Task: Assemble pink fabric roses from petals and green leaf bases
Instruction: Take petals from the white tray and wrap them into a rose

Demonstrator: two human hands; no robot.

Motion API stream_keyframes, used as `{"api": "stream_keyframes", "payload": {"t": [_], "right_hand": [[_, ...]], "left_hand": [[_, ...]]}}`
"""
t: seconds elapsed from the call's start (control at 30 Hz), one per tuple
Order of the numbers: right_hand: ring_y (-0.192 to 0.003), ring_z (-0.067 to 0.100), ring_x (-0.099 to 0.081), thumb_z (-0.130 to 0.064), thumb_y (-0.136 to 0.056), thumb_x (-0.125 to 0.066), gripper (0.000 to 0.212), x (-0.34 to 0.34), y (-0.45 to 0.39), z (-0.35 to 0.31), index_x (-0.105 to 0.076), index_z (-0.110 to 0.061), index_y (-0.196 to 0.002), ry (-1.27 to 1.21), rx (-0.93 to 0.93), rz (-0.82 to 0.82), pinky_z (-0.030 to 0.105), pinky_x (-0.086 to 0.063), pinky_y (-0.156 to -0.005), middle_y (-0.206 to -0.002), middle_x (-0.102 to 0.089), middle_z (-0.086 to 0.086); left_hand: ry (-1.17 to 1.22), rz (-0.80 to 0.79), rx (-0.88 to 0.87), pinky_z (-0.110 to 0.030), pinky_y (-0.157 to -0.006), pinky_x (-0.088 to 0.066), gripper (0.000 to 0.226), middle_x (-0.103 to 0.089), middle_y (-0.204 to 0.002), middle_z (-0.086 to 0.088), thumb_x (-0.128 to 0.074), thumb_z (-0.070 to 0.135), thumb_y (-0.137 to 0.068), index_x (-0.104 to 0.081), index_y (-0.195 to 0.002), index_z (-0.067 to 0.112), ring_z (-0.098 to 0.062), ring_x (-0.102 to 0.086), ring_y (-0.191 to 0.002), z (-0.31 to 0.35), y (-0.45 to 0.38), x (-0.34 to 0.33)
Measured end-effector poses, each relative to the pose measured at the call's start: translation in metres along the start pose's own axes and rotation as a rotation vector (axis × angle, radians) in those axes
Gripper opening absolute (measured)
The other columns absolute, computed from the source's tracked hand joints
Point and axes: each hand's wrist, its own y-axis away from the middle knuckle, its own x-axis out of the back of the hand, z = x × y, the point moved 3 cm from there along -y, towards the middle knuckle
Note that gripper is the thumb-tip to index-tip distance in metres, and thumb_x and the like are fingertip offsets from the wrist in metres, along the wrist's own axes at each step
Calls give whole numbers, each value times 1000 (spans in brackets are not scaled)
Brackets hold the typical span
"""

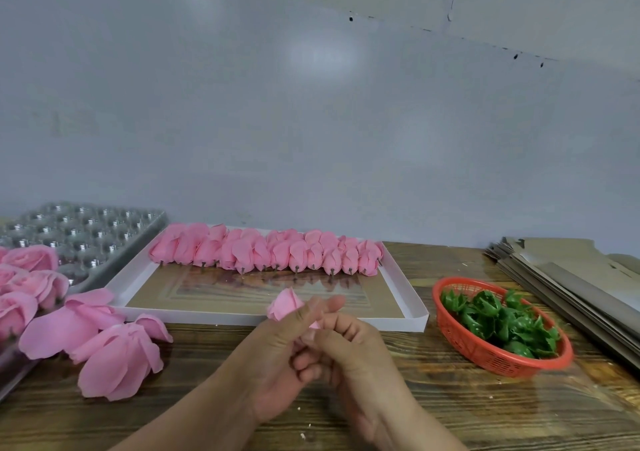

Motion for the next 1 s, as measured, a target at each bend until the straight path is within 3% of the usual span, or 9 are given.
{"api": "stream_keyframes", "payload": {"t": [0.13, 0.27, 0.43, 0.5, 0.6, 0.67, 0.77, 0.87, 1.0], "right_hand": [[-53, 3, -51, -18, -64, -73, 16, 4, 2, -1, -66, -22, -78, 569, 318, 166, 22, -45, -55, -59, -59, -6], [-59, -1, -50, -39, -69, -61, 25, 1, 6, -4, -68, -28, -90, 1007, 541, 275, 22, -44, -58, -63, -54, -17], [-51, 6, -43, -25, -67, -69, 15, 2, 3, -6, -65, -11, -66, 674, 361, 187, 30, -38, -52, -52, -50, -7], [-42, 10, -46, -10, -72, -71, 16, 1, 1, -6, -64, -9, -57, 366, 174, 61, 23, -39, -46, -50, -56, 3], [-36, 12, -47, -20, -67, -71, 15, 0, 1, -3, -65, -7, -61, 154, -50, -50, 19, -36, -38, -54, -59, 10], [-37, 12, -47, -22, -68, -72, 18, 1, 0, -1, -65, -6, -64, 161, -73, -47, 19, -36, -37, -54, -59, 10], [-49, 12, -46, -18, -71, -74, 21, 4, 0, -4, -61, -1, -70, 507, 179, 70, 28, -38, -48, -55, -53, 6], [-57, 10, -48, -30, -67, -67, 25, 4, 3, -6, -66, -10, -83, 822, 381, 141, 39, -43, -57, -62, -56, 7], [-50, 9, -39, -18, -69, -67, 20, 6, 2, -9, -57, -1, -64, 618, 299, 66, 30, -33, -51, -52, -45, 0]], "left_hand": [[111, 4, 11, -32, -66, -57, 25, -73, -82, -8, -64, 30, -67, -76, -58, 10, -18, -71, -67, -1, -2, -3], [145, 35, 34, -30, -59, -57, 26, -74, -85, -9, -68, 33, -64, -78, -65, 9, -19, -72, -71, -6, -4, -3], [57, -13, 4, -36, -75, -53, 20, -72, -85, -7, -70, 33, -60, -76, -61, 13, -19, -69, -70, -3, -2, -3], [2, -54, -9, -32, -63, -46, 23, -63, -84, -9, -70, 35, -59, -77, -65, 15, -19, -60, -55, 1, -1, -1], [-52, -95, 31, -24, -39, -39, 35, -46, -58, -7, -65, 40, -67, -79, -84, 13, -18, -43, -32, -1, -2, 3], [-45, -100, 49, -25, -39, -39, 38, -42, -45, -8, -64, 40, -68, -79, -88, 11, -19, -44, -31, -1, -2, 4], [35, -107, 37, -33, -55, -54, 30, -70, -71, -11, -62, 36, -70, -78, -69, 11, -21, -66, -54, -1, -3, 1], [111, -106, 29, -35, -60, -59, 24, -75, -85, -8, -64, 31, -68, -74, -56, 13, -19, -72, -71, -4, -5, -1], [110, -144, 21, -35, -64, -58, 24, -74, -89, -10, -85, 33, -55, -75, -59, 11, -20, -72, -74, -5, -2, -3]]}}
